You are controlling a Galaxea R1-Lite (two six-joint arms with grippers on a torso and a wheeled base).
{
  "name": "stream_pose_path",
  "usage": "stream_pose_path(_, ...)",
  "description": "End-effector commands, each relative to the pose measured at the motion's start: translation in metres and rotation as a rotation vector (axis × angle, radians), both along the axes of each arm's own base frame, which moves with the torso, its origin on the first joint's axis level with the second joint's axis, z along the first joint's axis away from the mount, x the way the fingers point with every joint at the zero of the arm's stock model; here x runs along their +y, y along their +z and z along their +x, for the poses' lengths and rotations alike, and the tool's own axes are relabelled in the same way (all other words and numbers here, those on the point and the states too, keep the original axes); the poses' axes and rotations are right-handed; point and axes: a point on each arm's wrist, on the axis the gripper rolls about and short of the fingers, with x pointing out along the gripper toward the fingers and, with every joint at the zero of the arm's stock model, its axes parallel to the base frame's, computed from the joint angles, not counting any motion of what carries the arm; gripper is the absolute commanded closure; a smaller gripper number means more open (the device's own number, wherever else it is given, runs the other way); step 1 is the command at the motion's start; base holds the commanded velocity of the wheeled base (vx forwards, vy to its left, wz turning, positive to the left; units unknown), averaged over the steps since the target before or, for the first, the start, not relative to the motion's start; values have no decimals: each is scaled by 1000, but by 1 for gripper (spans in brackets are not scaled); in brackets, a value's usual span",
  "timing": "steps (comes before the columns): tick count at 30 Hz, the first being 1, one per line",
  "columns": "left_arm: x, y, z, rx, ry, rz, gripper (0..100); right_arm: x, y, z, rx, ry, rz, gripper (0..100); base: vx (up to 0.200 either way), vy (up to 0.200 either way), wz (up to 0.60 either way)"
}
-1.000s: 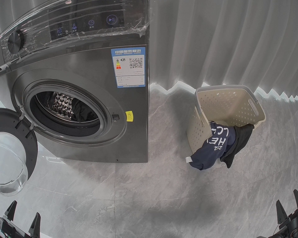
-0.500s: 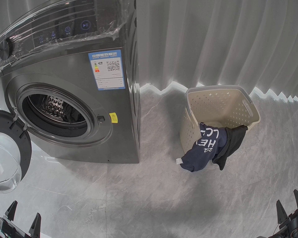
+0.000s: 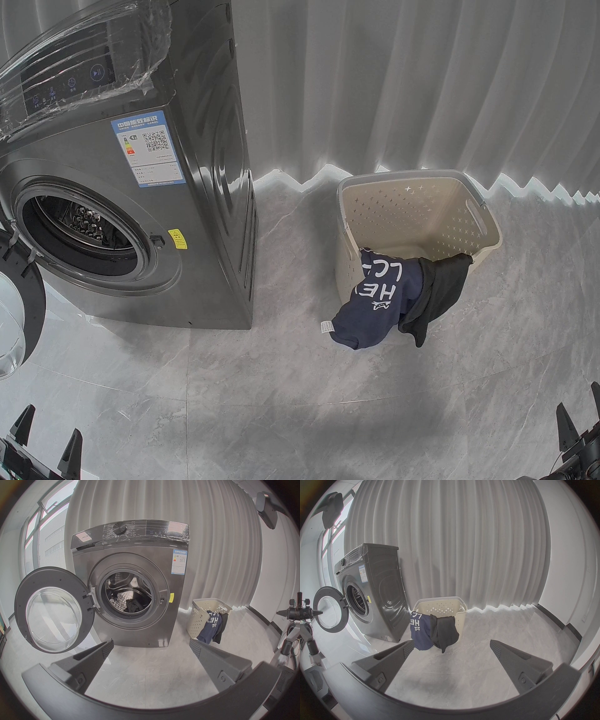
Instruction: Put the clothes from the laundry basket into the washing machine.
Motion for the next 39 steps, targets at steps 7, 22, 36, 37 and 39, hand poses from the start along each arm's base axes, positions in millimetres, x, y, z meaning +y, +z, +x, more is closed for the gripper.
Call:
stream_pose_path(7,0,-5,0,4,0,-1,0,0,-5,0,2,0,0,0,0,-200,0)
stream_pose_path(22,0,-5,0,6,2,-13,0,0,-5,0,2,0,0,0,107,-13,0)
stream_pose_path(36,0,-5,0,4,4,-12,0,0,-5,0,2,0,0,0,57,-57,0)
stream_pose_path(37,0,-5,0,4,2,-12,0,0,-5,0,2,0,0,0,0,-200,0)
stream_pose_path(39,0,-5,0,3,2,-12,0,0,-5,0,2,0,0,0,0,-200,0)
